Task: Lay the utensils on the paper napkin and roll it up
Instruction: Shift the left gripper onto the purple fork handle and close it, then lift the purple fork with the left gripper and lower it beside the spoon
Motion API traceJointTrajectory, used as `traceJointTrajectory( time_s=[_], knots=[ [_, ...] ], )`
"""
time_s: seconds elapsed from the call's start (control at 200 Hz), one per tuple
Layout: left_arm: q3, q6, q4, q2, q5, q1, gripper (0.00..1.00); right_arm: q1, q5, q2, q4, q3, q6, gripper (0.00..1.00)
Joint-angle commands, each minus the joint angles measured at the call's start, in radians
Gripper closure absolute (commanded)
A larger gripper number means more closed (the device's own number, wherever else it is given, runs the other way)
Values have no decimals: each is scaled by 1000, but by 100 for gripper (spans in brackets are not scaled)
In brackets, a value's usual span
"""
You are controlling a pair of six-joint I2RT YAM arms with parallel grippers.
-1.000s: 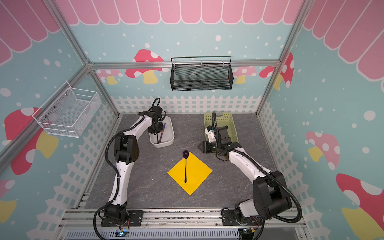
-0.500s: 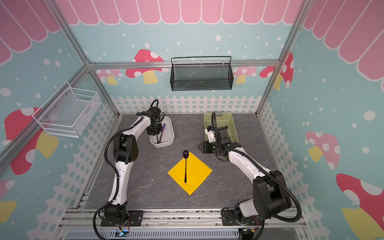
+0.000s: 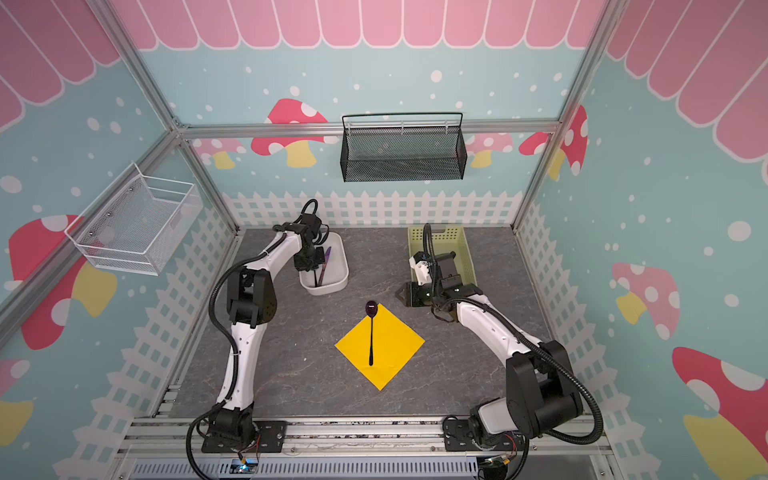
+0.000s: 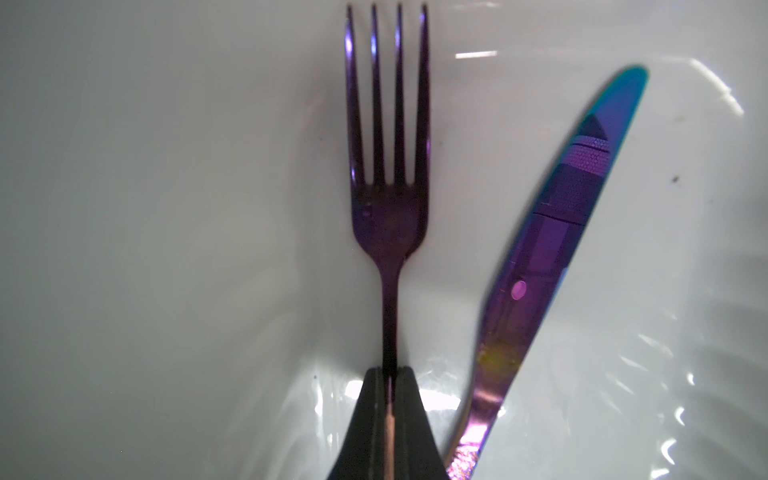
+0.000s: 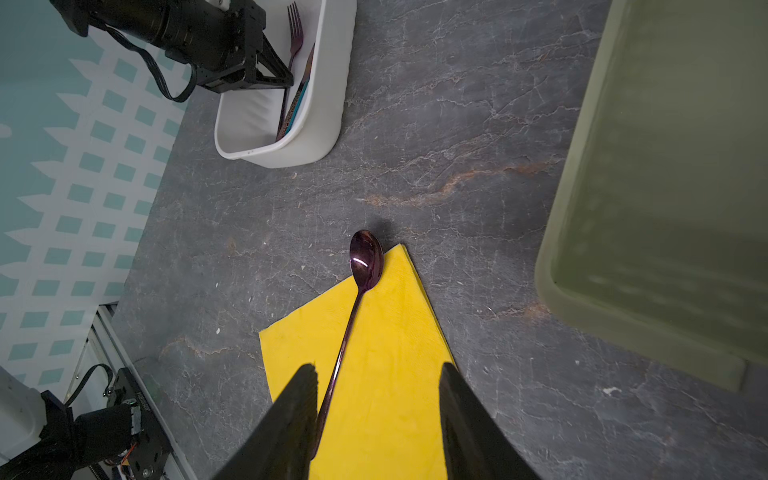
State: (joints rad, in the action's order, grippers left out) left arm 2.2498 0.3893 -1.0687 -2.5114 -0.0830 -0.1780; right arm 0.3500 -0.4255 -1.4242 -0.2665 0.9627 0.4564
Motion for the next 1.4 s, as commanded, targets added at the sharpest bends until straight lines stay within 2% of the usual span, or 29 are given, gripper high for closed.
traceJointTrajectory(
  time_s=[0.0,0.49,0.861,1.201,1.396],
  knots=[
    [10,-16,-40,-13,32,5,97,4,6,-1,-19,25,-15,51],
    [-9,-26,-40,193,61,-9,100,4,45,27,-72,85,-25,51],
    [-145,-33,-36,369,91,-54,100,3,102,87,-105,83,-44,51],
    [-441,24,54,572,101,-227,100,-39,154,166,-125,28,-87,51],
    [-593,120,128,652,82,-396,100,-96,130,203,-134,-10,-135,51]
  ],
)
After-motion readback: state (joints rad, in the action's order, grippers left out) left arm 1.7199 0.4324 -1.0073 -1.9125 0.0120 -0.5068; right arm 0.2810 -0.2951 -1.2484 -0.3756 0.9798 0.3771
